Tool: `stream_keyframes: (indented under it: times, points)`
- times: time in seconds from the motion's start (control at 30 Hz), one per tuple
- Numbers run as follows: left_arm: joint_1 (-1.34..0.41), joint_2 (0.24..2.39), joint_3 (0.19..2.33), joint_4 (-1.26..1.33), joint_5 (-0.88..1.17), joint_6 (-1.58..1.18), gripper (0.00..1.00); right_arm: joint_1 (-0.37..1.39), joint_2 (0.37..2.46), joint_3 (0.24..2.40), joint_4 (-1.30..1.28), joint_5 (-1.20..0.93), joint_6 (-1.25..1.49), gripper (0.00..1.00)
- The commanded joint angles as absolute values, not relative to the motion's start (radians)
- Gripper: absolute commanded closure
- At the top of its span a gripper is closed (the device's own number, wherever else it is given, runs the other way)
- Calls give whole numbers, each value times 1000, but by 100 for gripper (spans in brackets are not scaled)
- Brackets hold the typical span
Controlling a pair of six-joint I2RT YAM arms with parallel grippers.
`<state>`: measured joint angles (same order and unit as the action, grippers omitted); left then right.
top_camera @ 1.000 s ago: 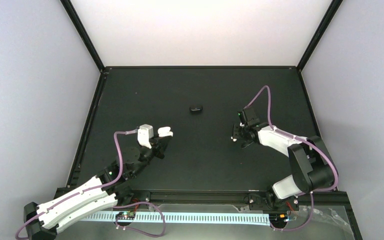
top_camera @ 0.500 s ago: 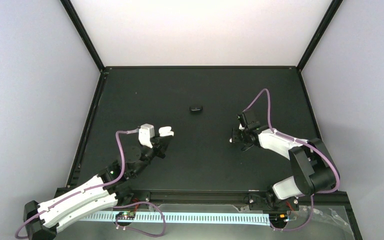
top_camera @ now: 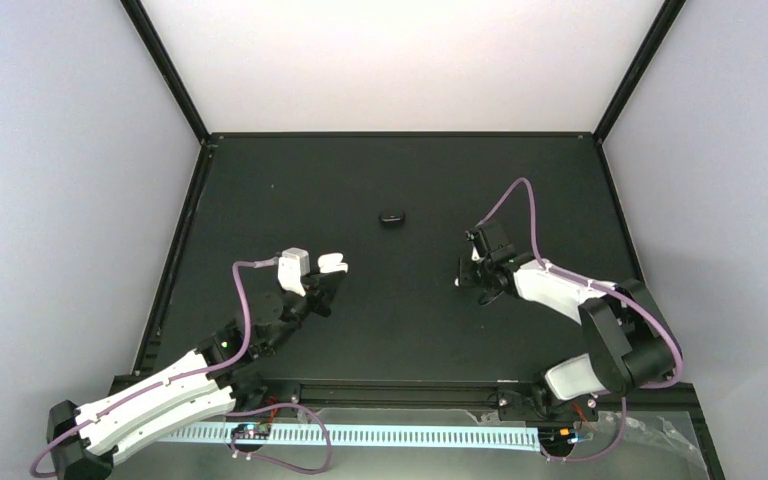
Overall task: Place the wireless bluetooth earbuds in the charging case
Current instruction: Adjust the earbud at the center of the board.
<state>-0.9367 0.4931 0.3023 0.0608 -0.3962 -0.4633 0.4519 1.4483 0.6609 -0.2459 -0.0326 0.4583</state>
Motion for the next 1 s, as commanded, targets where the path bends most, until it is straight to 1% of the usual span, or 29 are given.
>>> stream_keyframes:
  times: [0.0,0.13,0.27,0.33,0.4,0.43,0.5,0.63,0.73,0.83,0.9,0.97]
  points:
    - [-933,496,302,87,-395,-453,98,498,1412,667,-240,-6,442,92]
    - [-933,492,304,83,-397,-450,98,549,1383,676,-264,42,435,97]
    - [-933,489,301,78,-390,-450,98,563,1311,663,-237,-2,399,99]
    - [-933,491,300,81,-377,-449,98,563,1299,662,-231,-35,362,99]
    - [-933,493,296,88,-363,-448,98,565,1325,686,-257,-82,320,97]
    - [-933,493,295,90,-353,-448,99,571,1342,698,-270,-112,295,94]
    - [-933,492,292,89,-341,-450,98,596,1368,722,-295,-133,258,86]
    - [-933,492,286,83,-325,-453,99,657,1393,739,-302,-141,255,64]
    - [-933,491,282,78,-314,-454,98,685,1392,750,-312,-103,259,52]
    - [-933,492,280,83,-295,-450,98,716,1390,771,-341,-16,258,44]
    - [-933,497,278,88,-284,-448,98,732,1390,779,-357,36,263,43]
    - [-933,500,279,89,-276,-450,98,734,1386,775,-354,20,269,43]
